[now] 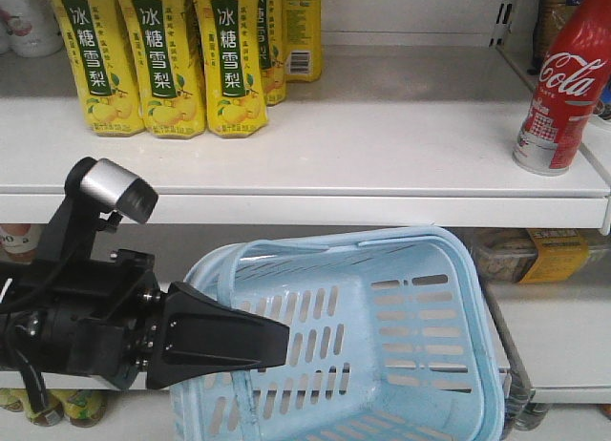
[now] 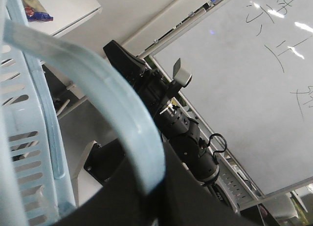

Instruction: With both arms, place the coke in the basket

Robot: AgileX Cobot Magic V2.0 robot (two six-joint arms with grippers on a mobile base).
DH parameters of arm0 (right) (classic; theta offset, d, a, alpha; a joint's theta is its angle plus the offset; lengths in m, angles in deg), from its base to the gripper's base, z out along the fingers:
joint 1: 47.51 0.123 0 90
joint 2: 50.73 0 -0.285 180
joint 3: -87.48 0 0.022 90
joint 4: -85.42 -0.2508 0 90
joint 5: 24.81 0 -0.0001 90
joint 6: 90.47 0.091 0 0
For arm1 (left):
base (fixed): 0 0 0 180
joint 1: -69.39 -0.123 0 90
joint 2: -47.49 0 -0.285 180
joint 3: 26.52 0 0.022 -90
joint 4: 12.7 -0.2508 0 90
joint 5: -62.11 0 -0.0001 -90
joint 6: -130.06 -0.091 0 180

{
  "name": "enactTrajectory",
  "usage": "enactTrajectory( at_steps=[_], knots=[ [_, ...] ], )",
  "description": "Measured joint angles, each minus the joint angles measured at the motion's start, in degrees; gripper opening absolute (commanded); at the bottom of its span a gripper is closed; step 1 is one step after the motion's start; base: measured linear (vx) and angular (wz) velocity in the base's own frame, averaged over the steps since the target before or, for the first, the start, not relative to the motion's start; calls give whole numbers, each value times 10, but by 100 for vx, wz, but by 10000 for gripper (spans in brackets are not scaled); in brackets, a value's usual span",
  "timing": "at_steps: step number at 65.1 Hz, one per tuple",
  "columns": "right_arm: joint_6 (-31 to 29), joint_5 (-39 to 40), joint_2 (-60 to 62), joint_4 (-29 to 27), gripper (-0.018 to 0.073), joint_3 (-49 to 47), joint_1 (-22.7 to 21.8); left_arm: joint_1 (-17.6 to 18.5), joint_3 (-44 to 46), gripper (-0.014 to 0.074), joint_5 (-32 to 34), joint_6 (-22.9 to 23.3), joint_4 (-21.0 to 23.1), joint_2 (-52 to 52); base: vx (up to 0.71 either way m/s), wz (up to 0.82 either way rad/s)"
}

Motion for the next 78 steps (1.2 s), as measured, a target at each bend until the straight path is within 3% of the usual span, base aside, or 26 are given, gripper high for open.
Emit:
enactTrajectory(
  at_steps=[28, 38, 45, 53, 65, 71, 78],
  knots=[
    [0, 1, 0, 0, -5, 0, 0, 0, 0, -6, 0, 0, 0, 0, 0, 0],
    [7, 37, 0, -7, -5, 0, 0, 0, 0, -6, 0, 0, 0, 0, 0, 0],
    [74, 99, 0, -65, -5, 0, 0, 0, 0, -6, 0, 0, 0, 0, 0, 0],
    [210, 159, 0, -191, -5, 0, 0, 0, 0, -6, 0, 0, 0, 0, 0, 0],
    [354, 199, 0, -278, -5, 0, 0, 0, 0, -6, 0, 0, 0, 0, 0, 0],
    [377, 223, 0, -277, -5, 0, 0, 0, 0, -6, 0, 0, 0, 0, 0, 0],
    [378, 222, 0, -174, -5, -20, 0, 0, 0, -6, 0, 0, 0, 0, 0, 0]
  ],
)
